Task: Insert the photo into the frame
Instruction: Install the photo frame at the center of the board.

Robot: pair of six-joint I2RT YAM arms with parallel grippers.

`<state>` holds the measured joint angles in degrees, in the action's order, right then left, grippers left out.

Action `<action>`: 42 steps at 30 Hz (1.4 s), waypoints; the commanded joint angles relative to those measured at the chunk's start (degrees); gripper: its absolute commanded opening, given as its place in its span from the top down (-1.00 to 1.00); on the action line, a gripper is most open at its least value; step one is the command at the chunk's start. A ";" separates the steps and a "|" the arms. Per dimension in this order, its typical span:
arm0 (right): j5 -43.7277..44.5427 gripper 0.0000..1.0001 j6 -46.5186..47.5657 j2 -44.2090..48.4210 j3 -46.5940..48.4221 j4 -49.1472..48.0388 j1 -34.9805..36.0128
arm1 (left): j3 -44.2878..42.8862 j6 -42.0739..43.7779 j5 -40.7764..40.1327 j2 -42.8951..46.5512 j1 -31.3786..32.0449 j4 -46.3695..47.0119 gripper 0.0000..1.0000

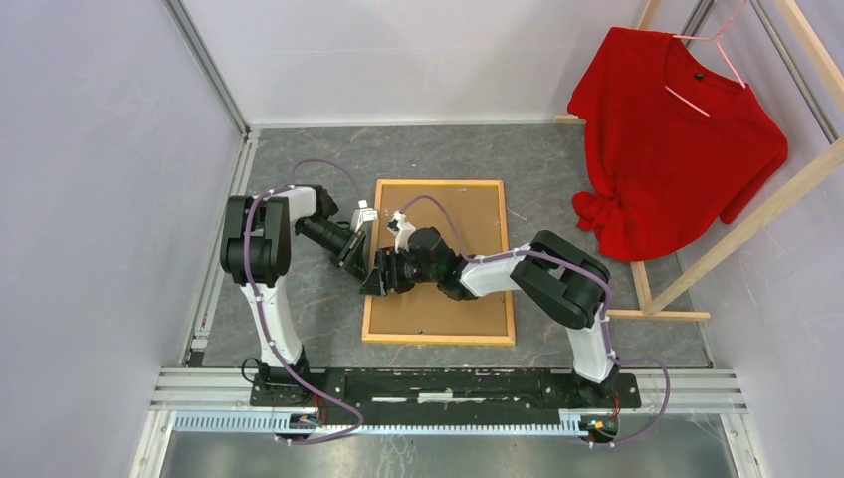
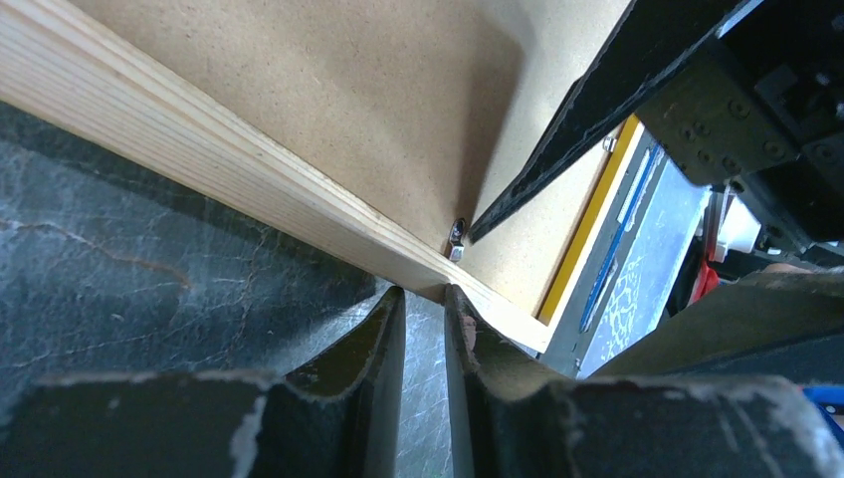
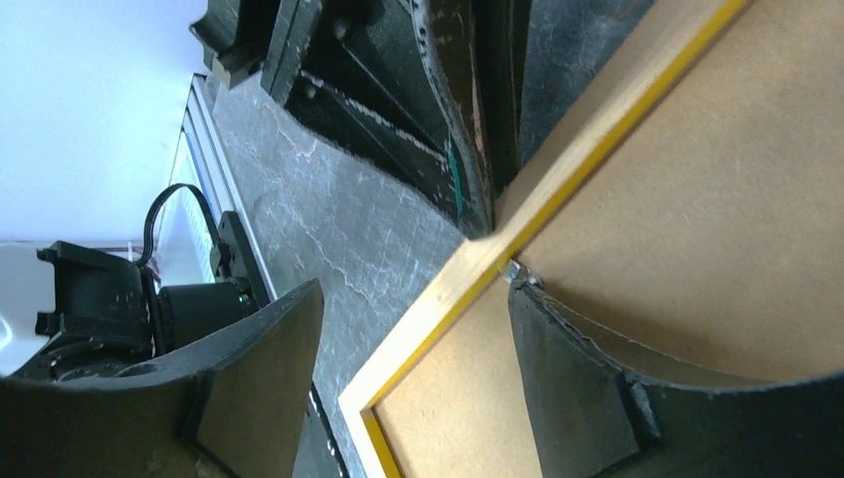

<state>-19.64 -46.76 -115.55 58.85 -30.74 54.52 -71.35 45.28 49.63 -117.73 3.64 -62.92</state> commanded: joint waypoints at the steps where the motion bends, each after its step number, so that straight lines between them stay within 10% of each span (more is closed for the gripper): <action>1: -0.82 -0.55 0.96 6.08 -3.60 0.19 -2.90 | -2.26 0.18 1.08 0.52 0.87 -0.46 0.45; 14: 4.59 -0.94 11.88 28.59 -17.76 10.87 -26.20 | -1.43 0.45 0.30 2.08 0.84 -0.71 0.40; 23: -0.08 -0.83 7.46 15.42 -8.12 6.42 -25.82 | 2.74 2.54 4.13 2.85 5.17 -1.36 0.38; 30: -2.94 -0.74 5.62 2.76 7.48 6.73 -23.44 | -14.02 6.38 6.81 -2.99 -3.20 -12.08 0.20; 42: -5.55 -0.62 5.93 -14.44 27.61 11.93 -19.94 | -26.04 -17.93 12.08 -14.62 -5.61 6.03 0.00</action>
<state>-24.12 -41.25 -127.74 83.22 -19.81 33.36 -95.35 35.20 58.48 -130.63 -3.07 -62.06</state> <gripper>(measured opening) 0.810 0.495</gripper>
